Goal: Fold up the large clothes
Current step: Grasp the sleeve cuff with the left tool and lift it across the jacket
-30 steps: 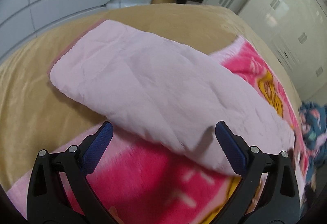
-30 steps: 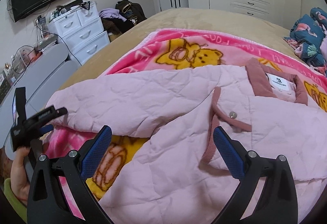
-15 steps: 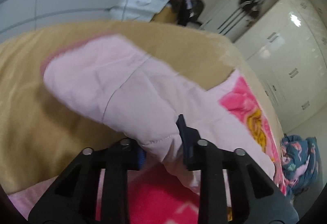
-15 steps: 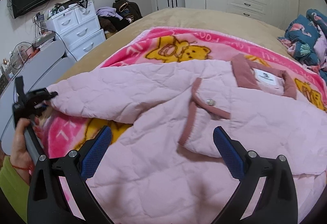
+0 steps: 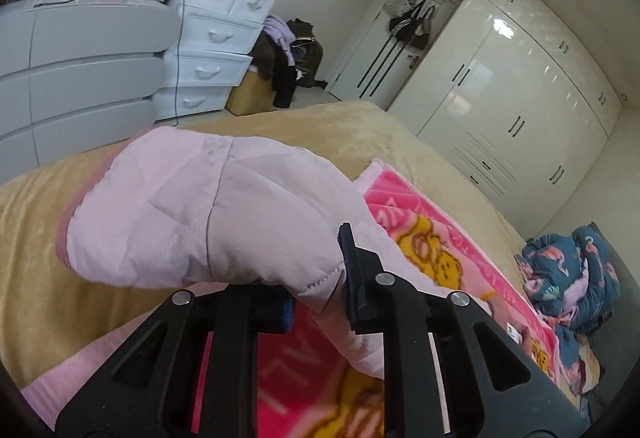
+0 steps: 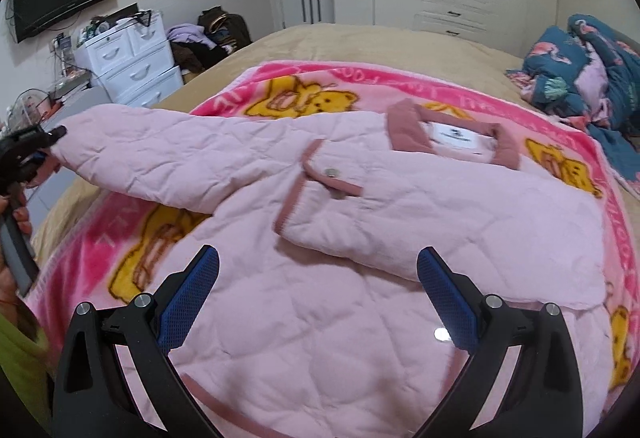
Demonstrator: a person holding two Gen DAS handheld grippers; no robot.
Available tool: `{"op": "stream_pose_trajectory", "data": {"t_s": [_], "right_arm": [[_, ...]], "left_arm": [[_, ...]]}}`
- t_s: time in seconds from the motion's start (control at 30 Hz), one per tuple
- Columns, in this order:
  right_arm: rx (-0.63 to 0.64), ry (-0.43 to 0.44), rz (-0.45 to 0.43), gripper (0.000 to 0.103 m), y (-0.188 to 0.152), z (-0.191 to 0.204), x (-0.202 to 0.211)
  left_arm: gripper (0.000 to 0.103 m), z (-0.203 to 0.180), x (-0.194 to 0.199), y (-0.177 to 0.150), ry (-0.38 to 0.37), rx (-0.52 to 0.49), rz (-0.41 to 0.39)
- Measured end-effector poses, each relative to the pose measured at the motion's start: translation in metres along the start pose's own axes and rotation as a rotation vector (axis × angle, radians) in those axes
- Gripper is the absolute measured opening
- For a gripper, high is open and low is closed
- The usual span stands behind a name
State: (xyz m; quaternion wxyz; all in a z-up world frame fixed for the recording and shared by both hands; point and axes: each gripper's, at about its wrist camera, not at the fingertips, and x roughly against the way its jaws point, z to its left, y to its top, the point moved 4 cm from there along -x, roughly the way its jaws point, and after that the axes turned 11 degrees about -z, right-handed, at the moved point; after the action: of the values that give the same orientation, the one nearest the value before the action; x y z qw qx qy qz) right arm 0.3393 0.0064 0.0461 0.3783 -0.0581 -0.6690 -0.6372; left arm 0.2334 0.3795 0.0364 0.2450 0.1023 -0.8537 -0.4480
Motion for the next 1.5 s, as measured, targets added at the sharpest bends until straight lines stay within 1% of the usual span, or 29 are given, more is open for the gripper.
{"op": "stream_pose_trajectory", "data": {"t_s": [0.17,0.37,0.5,0.57,0.67,0.73,0.87,0.93,0.97,1.07,1.2,1.27,1.5], "right_arm": [[-0.064,-0.008,-0.019,0.099,-0.006,-0.023,0.022],[-0.104,-0.046,-0.046,0.099,-0.012,-0.051,0.045],[-0.138,-0.050,-0.083,0.099,-0.011,-0.069,0.064],[-0.157,-0.048,-0.091,0.099,-0.013,-0.078,0.072],[-0.186,-0.055,-0.102,0.099,-0.017,-0.095,0.083],[-0.207,-0.064,-0.110,0.099,-0.020,-0.106,0.090],[-0.249,-0.079,-0.130,0.099,-0.024,-0.125,0.104],[-0.269,-0.089,-0.138,0.099,-0.027,-0.136,0.111],[-0.278,-0.093,-0.142,0.099,-0.028,-0.141,0.114],[-0.307,-0.103,-0.148,0.099,-0.034,-0.155,0.121],[-0.342,-0.125,-0.147,0.099,-0.041,-0.176,0.128],[-0.361,-0.136,-0.148,0.099,-0.045,-0.184,0.130],[-0.431,-0.178,-0.141,0.099,-0.061,-0.215,0.140]], "left_arm": [[0.011,-0.033,0.015,0.013,-0.042,-0.028,-0.014],[0.010,-0.105,0.039,0.024,-0.117,-0.106,-0.048],[0.010,-0.152,0.051,0.020,-0.158,-0.176,-0.052],[0.010,-0.168,0.056,0.016,-0.183,-0.197,-0.049],[0.010,-0.200,0.061,0.004,-0.219,-0.244,-0.042],[0.010,-0.214,0.063,-0.003,-0.236,-0.267,-0.036],[0.010,-0.254,0.069,-0.025,-0.289,-0.336,-0.020],[0.010,-0.267,0.072,-0.036,-0.318,-0.360,-0.011],[0.010,-0.279,0.073,-0.045,-0.345,-0.380,-0.004],[0.010,-0.299,0.075,-0.066,-0.390,-0.420,0.022],[0.010,-0.327,0.077,-0.105,-0.450,-0.492,0.066],[0.010,-0.340,0.075,-0.129,-0.481,-0.534,0.106],[0.011,-0.367,0.071,-0.210,-0.542,-0.651,0.231]]}}
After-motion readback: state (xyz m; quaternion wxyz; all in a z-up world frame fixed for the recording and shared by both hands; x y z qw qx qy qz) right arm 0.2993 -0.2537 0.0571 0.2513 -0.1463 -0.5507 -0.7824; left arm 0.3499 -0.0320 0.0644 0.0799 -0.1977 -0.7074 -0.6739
